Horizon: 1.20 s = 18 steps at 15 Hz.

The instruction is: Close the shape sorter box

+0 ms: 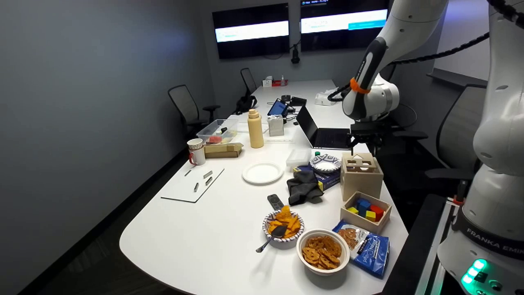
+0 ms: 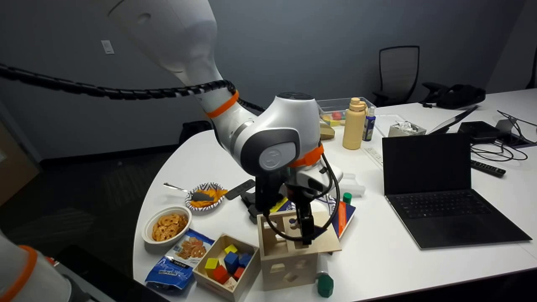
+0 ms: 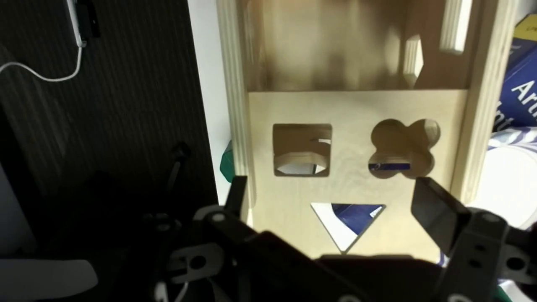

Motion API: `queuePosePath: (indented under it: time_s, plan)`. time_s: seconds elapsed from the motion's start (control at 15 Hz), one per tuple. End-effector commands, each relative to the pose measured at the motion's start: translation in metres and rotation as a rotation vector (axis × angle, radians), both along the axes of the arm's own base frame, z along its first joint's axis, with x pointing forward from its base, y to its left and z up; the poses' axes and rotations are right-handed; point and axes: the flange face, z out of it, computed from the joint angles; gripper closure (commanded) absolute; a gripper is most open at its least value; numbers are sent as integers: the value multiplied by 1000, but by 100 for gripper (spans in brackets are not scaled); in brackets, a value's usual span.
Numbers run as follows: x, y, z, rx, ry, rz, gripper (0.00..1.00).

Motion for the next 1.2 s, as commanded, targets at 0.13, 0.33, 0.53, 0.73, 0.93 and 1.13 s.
queuePosePath:
  time_s: [0.13, 0.33, 0.53, 0.73, 0.93, 1.13]
  plan:
    - [4, 3, -14, 19, 27, -40, 0]
    - [5, 4, -20, 24, 34, -49, 0]
    - [4, 3, -24, 21, 32, -61, 0]
    - [2, 3, -26, 20, 36, -70, 0]
    - [2, 4, -29, 23, 41, -75, 0]
    - [2, 6, -31, 24, 42, -76, 0]
